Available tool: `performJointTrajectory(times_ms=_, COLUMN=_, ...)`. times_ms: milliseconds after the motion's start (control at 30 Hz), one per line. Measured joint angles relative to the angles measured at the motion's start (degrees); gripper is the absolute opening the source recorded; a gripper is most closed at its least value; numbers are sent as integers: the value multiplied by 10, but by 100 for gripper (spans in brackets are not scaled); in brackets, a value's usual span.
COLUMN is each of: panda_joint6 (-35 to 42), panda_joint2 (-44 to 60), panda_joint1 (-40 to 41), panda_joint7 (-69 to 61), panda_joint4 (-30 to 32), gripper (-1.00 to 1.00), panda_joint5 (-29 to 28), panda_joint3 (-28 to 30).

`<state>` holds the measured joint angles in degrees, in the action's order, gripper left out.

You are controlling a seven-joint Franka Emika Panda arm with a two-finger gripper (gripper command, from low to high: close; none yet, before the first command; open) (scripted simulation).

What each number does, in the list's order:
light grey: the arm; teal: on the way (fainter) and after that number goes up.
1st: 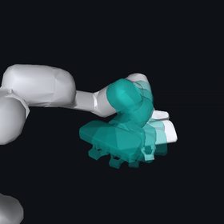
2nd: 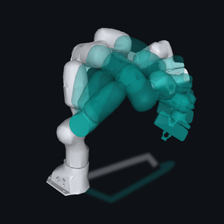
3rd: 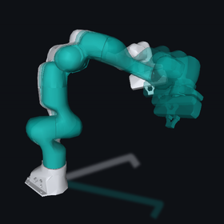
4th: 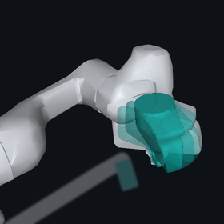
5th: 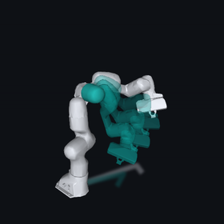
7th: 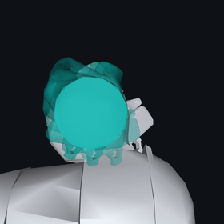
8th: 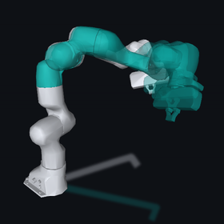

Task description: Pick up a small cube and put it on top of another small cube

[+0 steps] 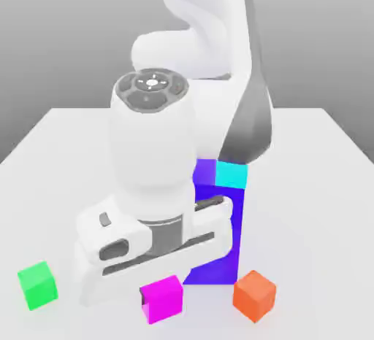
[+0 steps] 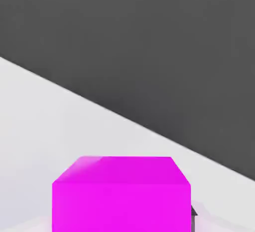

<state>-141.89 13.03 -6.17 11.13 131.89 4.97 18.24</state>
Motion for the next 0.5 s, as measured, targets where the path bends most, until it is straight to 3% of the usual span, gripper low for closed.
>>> performJointTrajectory(times_ms=167, panda_joint6=-55, panda_joint2=-33, panda_joint1=83, panda_joint7=-29, panda_joint4=74, gripper=-100, panda_joint5=27, panda_joint3=80)
performJointTrajectory(times_ms=367, panda_joint6=-131, panda_joint2=38, panda_joint1=134, panda_joint7=-90, panda_joint4=83, gripper=-100, panda_joint5=108, panda_joint3=54)
performJointTrajectory(times_ms=400, panda_joint6=-141, panda_joint2=52, panda_joint1=142, panda_joint7=-100, panda_joint4=82, gripper=100, panda_joint5=122, panda_joint3=43)
performJointTrajectory(times_ms=500, panda_joint6=-141, panda_joint2=52, panda_joint1=142, panda_joint7=-100, panda_joint4=82, gripper=100, panda_joint5=122, panda_joint3=43)
